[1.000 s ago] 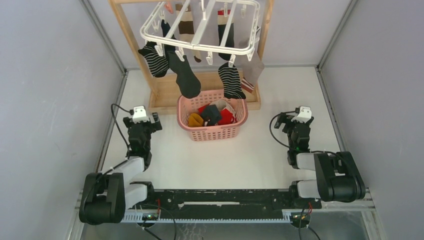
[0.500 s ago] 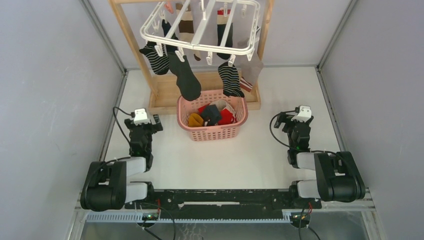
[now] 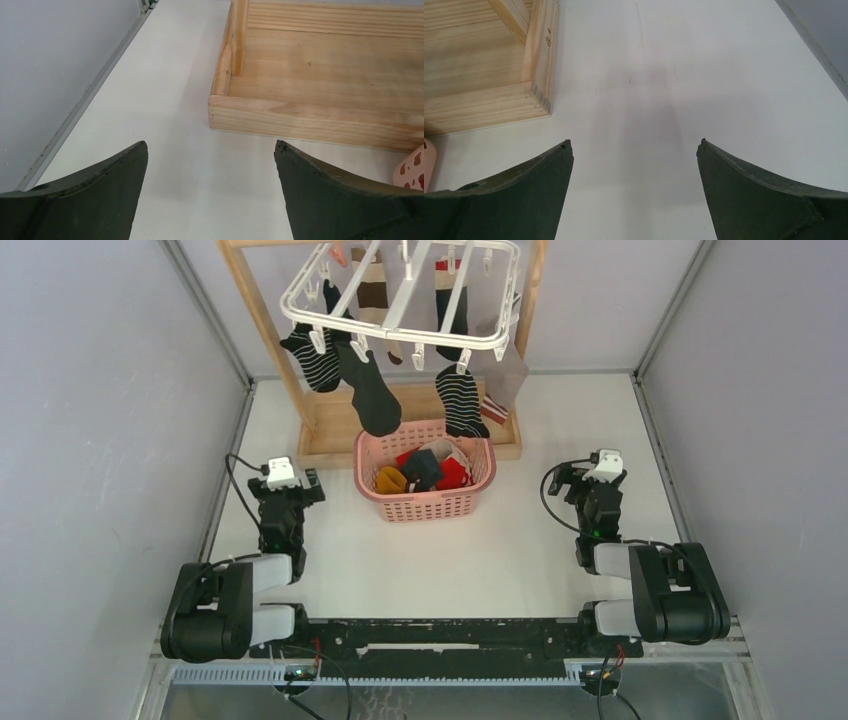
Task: Remove the socks clipped to the hanger
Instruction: Reset both arms
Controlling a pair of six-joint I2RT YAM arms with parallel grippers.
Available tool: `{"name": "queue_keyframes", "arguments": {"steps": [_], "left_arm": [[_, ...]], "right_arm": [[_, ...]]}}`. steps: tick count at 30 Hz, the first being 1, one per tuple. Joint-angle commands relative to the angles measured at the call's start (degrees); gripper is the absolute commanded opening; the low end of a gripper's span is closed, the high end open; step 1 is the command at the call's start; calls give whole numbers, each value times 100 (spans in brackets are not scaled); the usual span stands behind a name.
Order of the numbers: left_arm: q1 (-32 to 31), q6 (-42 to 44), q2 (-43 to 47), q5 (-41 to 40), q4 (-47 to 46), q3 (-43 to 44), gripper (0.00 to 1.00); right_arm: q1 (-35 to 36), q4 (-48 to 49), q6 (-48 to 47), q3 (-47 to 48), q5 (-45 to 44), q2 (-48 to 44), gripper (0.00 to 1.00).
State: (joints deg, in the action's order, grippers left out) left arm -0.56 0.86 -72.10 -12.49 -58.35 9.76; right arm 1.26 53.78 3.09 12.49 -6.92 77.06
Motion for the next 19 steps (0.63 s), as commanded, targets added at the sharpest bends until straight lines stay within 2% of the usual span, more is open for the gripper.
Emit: {"name": "queue_keyframes", "arguments": {"steps": [1,19], "left_arm": [[38,-43,11,-83,-282,87,100],[38,-42,10,-79,-282,87,100]], "right_arm": [[-20,145,-5,164,68,37,100],[-46,95,-3,193,127,40,100]]}}
